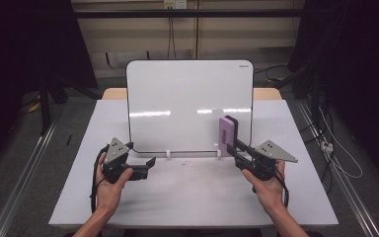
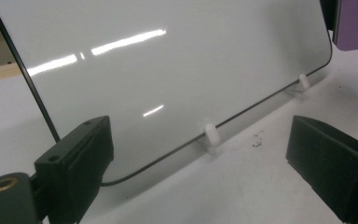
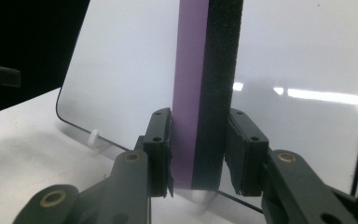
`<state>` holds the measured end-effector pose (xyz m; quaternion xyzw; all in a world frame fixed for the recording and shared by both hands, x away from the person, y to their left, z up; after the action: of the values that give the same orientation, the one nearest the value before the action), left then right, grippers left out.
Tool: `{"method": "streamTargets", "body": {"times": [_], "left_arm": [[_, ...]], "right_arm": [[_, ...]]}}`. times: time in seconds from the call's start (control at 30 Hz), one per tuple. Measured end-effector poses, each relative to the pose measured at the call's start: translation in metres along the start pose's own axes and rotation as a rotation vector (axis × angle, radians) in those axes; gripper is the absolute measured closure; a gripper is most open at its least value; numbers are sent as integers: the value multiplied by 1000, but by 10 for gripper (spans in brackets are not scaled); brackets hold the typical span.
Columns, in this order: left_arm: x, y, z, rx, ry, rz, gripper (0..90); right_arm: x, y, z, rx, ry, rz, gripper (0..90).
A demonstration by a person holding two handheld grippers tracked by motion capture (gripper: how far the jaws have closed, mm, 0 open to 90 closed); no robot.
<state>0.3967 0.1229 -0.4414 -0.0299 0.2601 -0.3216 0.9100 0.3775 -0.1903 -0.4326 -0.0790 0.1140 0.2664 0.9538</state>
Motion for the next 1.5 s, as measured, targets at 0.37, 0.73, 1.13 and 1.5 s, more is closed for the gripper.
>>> {"method": "streamTargets", "body": {"times": [0.37,0.73,1.13,1.5], "left_arm": [[-14,9,-20,-14,-40,59,54],[-7,17,-29,-32,-10,71,59],[-4,18,-28,-33,-8,74,61],[-4,20,-26,-37,-13,67,62]], "right_arm": [[-9,-15,-3,-49,67,-51,640],[-13,-35,-11,-176,187,-169,641],[5,-35,-24,-323,331,-209,642],[17,-32,-27,-367,375,-228,642]]}}
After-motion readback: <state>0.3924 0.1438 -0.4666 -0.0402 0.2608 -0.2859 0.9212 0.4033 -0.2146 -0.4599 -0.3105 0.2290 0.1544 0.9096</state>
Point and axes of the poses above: each handheld gripper's, and its own axes: x roughly forward along the jaws, z roughly out of its top, y roughly to its left, the point moved 8 cm from there along x, roughly forward along the jaws, and after that the axes turned 13 degrees about -x, right-handed, at the moved point
